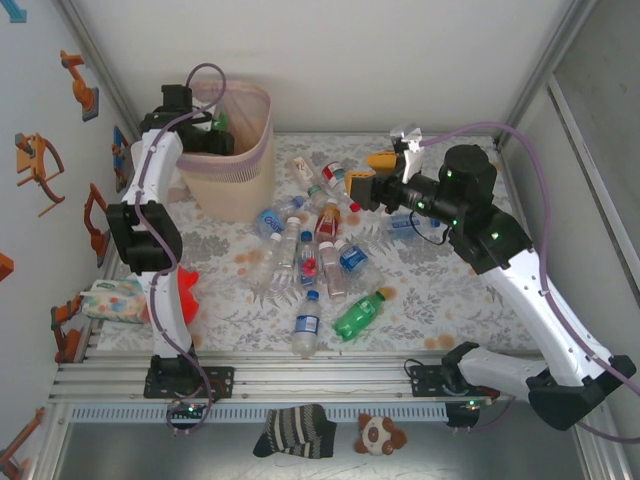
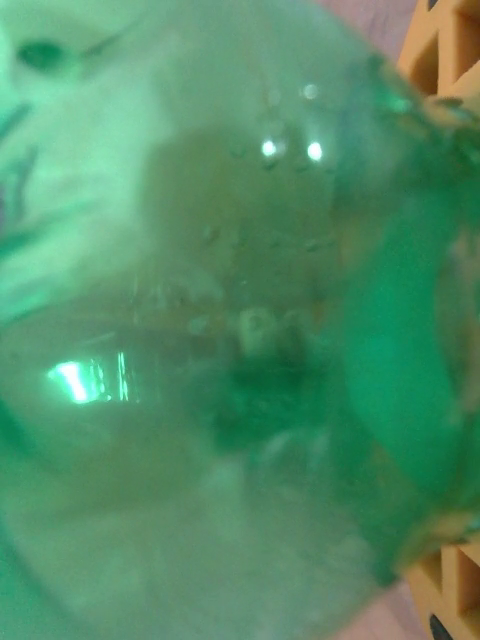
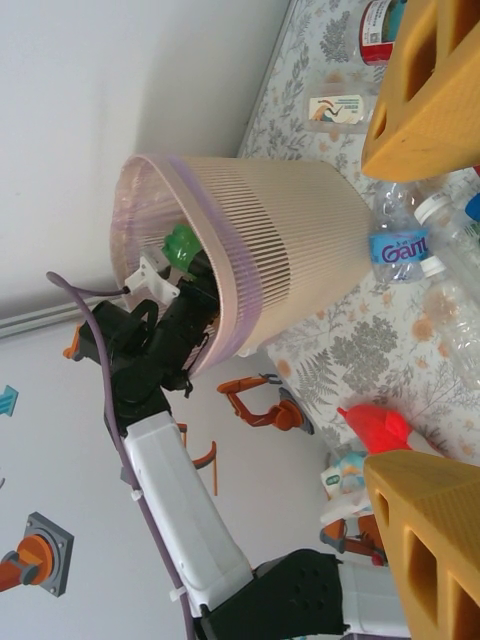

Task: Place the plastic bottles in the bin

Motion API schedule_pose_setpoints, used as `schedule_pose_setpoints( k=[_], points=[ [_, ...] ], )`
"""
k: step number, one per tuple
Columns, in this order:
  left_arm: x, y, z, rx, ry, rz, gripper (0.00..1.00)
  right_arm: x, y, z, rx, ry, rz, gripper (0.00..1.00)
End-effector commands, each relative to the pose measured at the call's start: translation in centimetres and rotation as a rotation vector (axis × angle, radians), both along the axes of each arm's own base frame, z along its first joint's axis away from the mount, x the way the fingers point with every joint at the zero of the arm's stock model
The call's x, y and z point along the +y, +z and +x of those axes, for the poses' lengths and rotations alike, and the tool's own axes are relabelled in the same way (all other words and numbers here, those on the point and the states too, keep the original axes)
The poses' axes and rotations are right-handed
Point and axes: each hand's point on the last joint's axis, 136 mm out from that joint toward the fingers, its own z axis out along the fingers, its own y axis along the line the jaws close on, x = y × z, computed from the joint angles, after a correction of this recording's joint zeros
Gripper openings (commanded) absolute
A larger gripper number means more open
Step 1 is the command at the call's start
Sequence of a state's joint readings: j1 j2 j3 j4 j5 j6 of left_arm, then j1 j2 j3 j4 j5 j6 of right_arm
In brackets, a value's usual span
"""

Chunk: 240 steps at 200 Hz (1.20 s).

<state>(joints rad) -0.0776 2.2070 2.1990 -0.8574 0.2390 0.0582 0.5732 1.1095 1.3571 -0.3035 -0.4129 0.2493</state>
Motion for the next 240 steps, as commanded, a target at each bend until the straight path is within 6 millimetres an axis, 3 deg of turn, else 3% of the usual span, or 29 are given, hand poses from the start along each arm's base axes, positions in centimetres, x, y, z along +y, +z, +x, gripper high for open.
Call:
schedule_pose_setpoints(
  k=[1,48,86,161,240],
  points=[
    [-0.6,-4.0,-0.9,0.117,-0.042,0.061,0.52,0.0,0.1,0.0,-0.016,-0.002,-0.004,0.7],
    [-1.0,-6.5,-0.9,0.18,-0.052,0.09,0.56,-0.2,0.2,0.0,-0.023,-0.011,-0.007,0.7],
    [-0.8,-6.1,-0.4,0.161,-0.043,0.097,0.66,-0.2,0.3,0.1,-0.029,-0.013,-0.011,0.7],
    [-1.3,-0.9,0.1,0.051,-0.024,0.056,0.77,-0.4,0.8,0.2,-0.046,-0.024,-0.021,0.7],
    [-1.9,7.4,-0.7,-0.117,-0.006,-0.024,0.78,-2.4,-0.7,2.4,0.009,-0.199,-0.084,0.7]
  ],
)
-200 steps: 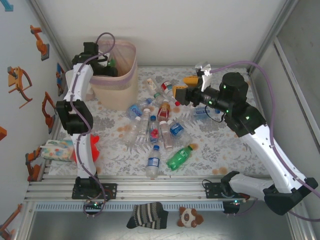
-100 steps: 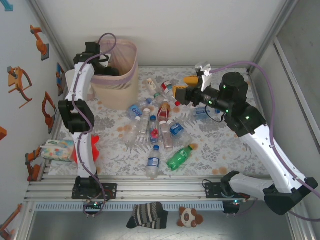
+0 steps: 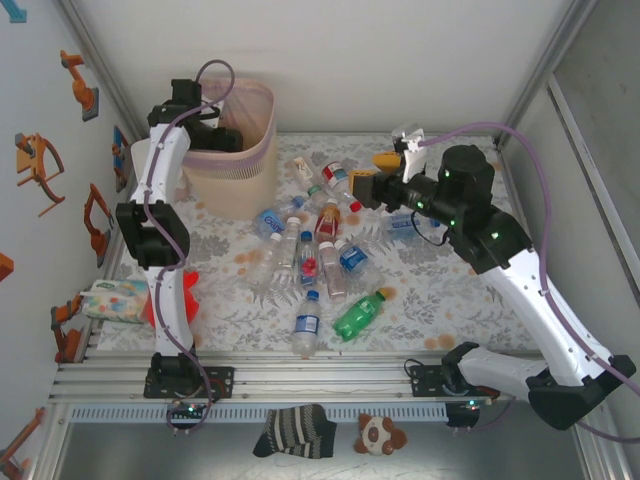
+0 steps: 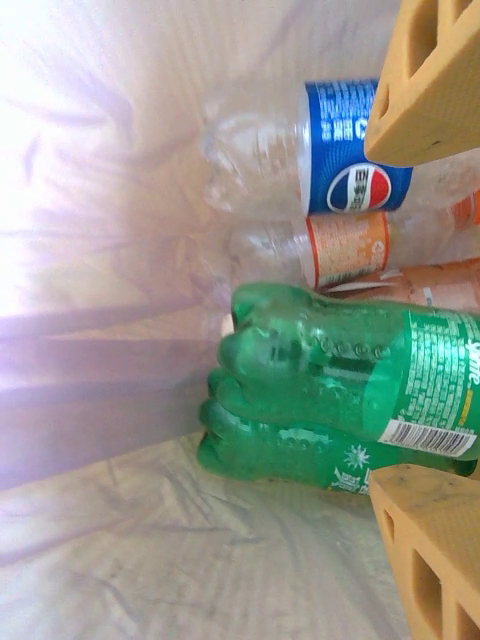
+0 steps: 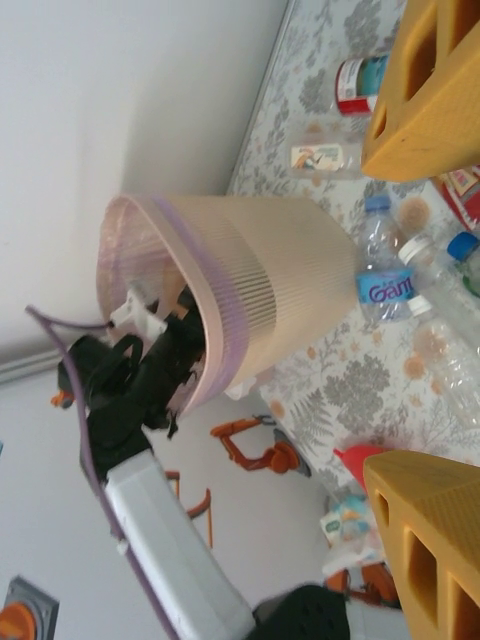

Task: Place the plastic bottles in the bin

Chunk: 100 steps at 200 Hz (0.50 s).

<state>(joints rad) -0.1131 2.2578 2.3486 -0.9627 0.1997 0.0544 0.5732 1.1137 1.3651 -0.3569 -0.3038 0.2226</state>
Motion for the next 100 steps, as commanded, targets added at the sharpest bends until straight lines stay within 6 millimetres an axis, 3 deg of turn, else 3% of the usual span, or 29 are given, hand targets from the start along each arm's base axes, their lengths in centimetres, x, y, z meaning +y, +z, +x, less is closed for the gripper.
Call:
schedule_pose_setpoints(
  k=[1,70,100],
  points=[
    [-0.6,6.3,-0.8,-0.125,0.002,-0.058,0.78,-1.3,0.4,1.0,-0.002,-0.097,-0.028,0.7],
    [-1.3,13.7,-3.5,-0.276,-0.004,-0.153,0.78,-3.5,-2.5,3.3,0.093,-0.271,-0.13,0.71],
    [-1.6,15.6,-5.3,-0.326,0.006,-0.221,0.78,-4.4,-4.4,4.6,0.158,-0.345,-0.176,0.71]
  ],
)
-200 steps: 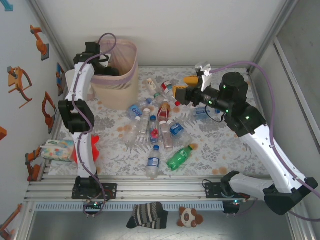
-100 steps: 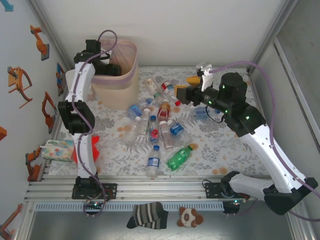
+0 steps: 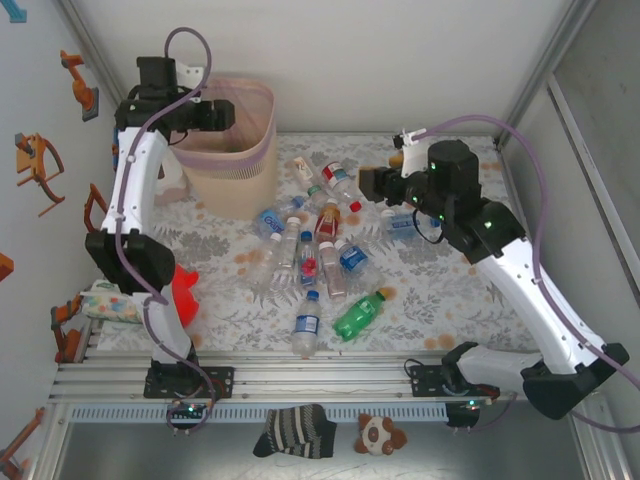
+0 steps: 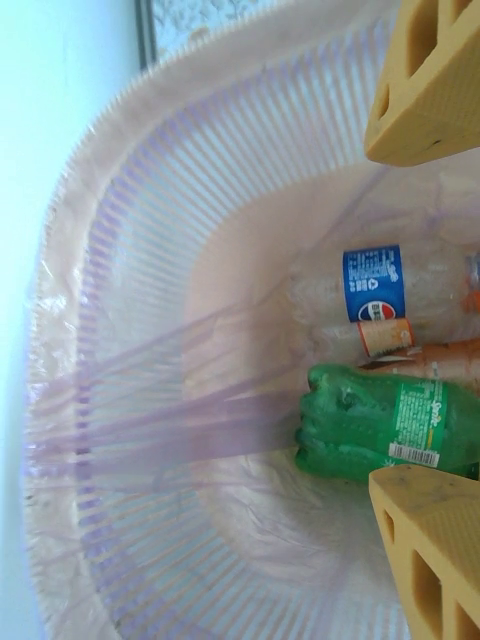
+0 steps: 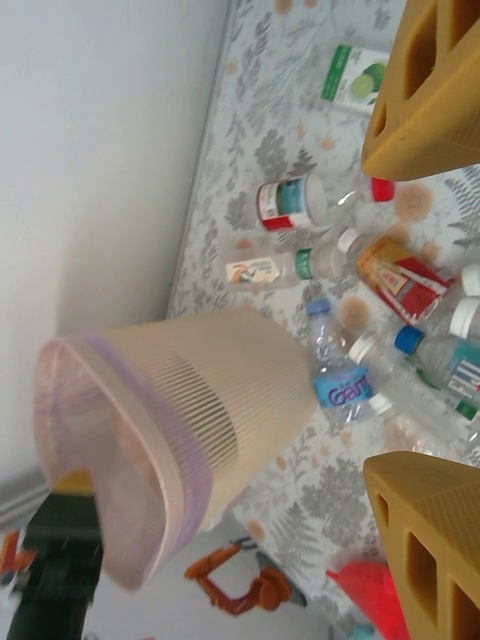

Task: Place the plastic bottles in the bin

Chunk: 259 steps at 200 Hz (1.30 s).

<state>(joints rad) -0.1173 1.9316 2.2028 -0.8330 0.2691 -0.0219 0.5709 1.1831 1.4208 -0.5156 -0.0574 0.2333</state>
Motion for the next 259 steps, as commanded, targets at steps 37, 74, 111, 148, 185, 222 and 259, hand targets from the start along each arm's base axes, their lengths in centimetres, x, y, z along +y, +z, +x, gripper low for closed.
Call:
schedule_pose_setpoints(
  k=[37,74,111,148,185,222,259],
  points=[
    [-1.2,2.9,-4.2,-0.098,-0.013,-0.183,0.79,-3.0,-3.2,2.6,0.133,-0.182,-0.032,0.71],
    [-1.8,3.2,-7.4,-0.123,-0.032,-0.268,0.79,-5.7,-6.3,4.6,0.264,-0.34,0.017,0.72],
    [-2.4,2.7,-10.2,-0.121,-0.045,-0.315,0.79,-7.9,-10.8,6.7,0.454,-0.481,0.128,0.74],
    [-2.6,1.7,-12.0,-0.109,-0.043,-0.32,0.79,-10.4,-15.0,8.3,0.545,-0.687,0.125,0.74],
    [-2.9,1.2,-12.6,-0.094,-0.048,-0.327,0.8,-11.9,-18.6,9.4,0.648,-0.812,0.165,0.7],
    [-3.3,1.1,-12.6,-0.092,-0.057,-0.332,0.79,-13.6,-22.4,9.6,0.779,-0.94,0.225,0.67],
    [-3.5,0.9,-12.7,-0.087,-0.057,-0.33,0.79,-14.7,-25.5,9.1,0.893,-1.039,0.256,0.66]
  ],
)
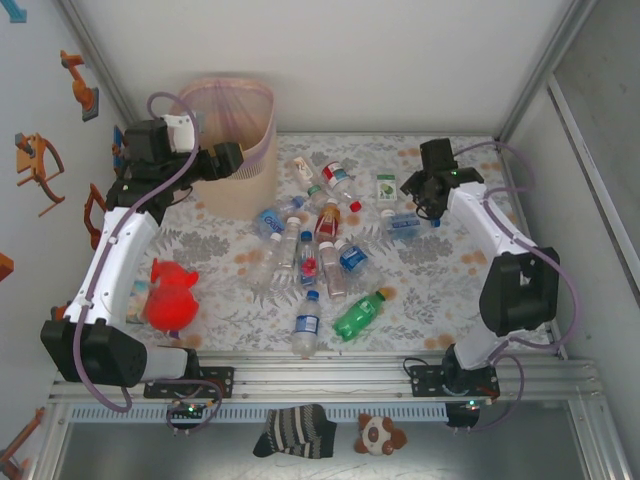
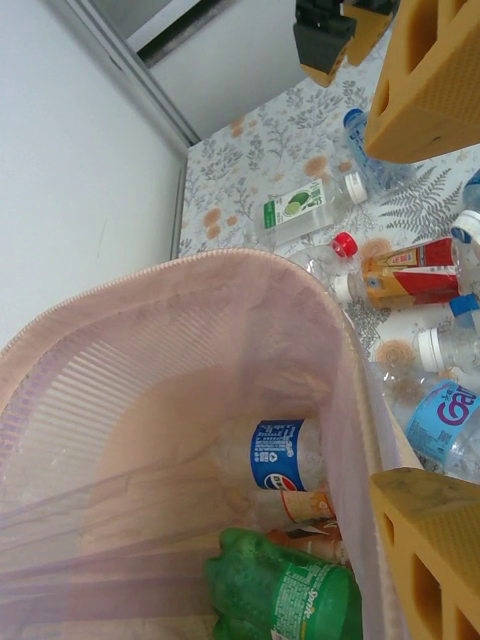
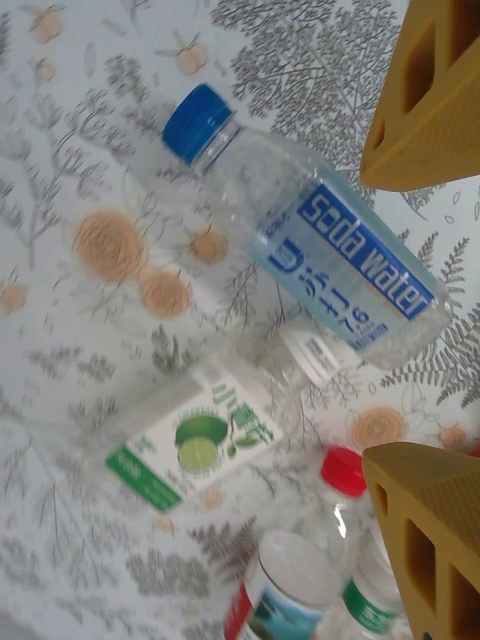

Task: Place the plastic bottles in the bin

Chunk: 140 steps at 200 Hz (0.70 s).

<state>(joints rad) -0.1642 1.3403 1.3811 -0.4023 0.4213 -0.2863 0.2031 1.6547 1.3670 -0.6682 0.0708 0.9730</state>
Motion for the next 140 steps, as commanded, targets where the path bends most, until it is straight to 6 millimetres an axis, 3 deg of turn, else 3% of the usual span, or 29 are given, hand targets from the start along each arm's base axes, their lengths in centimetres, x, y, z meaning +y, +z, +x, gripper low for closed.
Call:
schedule_pose_setpoints(
  k=[1,91,140],
  points=[
    [-0.5,0.8,-0.6,-0.023,-0.017,-0.026,0.79,-0.9,-2.2,-1.2,0.094,-0.115,0.032,0.66],
    [-0.7,1.0,-0.7,-0.028,-0.022,-0.04,0.8,-2.5,-5.7,-1.3,0.191,-0.252,0.084,0.63],
    [-1.3,1.2,-0.5,-0.025,-0.043,-0.051,0.8,-2.2,-7.3,-0.3,0.22,-0.276,0.138,0.63]
  ],
)
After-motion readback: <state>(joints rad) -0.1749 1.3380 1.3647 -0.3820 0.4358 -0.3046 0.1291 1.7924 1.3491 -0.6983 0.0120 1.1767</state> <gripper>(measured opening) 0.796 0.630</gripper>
